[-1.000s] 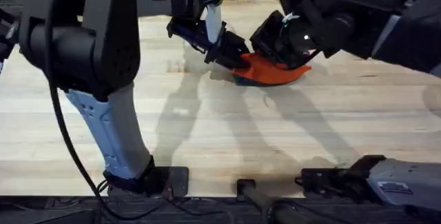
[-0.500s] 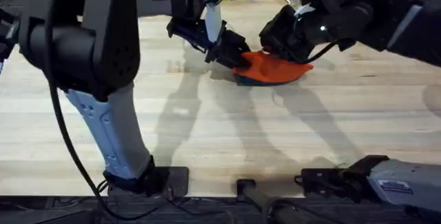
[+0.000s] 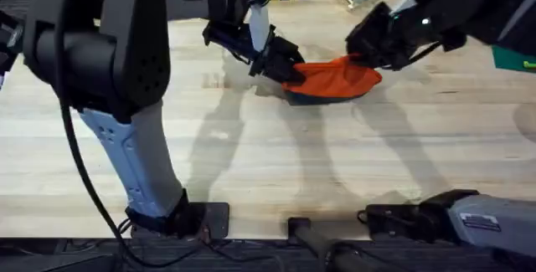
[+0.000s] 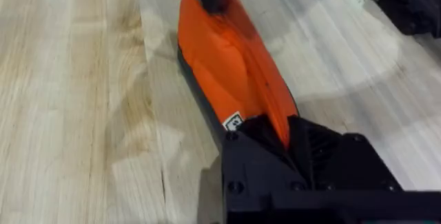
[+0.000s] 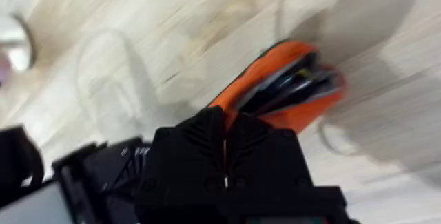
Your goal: Unzip the bag, pick up the pens from the table one at a time and place them inside, then zip the bag closed.
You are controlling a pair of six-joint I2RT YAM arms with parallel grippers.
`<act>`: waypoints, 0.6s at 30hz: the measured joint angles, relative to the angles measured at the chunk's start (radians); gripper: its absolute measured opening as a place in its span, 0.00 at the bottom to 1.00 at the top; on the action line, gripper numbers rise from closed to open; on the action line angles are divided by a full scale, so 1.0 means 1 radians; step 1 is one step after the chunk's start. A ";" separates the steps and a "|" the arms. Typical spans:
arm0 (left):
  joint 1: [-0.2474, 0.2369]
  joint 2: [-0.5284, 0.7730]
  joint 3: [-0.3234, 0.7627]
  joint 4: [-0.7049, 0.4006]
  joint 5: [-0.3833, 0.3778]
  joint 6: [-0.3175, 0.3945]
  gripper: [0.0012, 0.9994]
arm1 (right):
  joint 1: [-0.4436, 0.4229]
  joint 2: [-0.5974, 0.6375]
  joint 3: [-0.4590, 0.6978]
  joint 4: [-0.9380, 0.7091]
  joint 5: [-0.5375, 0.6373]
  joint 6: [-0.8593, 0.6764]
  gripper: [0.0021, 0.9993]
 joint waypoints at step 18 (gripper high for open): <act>-0.011 0.000 0.000 0.003 0.007 0.000 0.04 | -0.252 -0.001 0.000 -0.025 -0.028 -0.063 0.03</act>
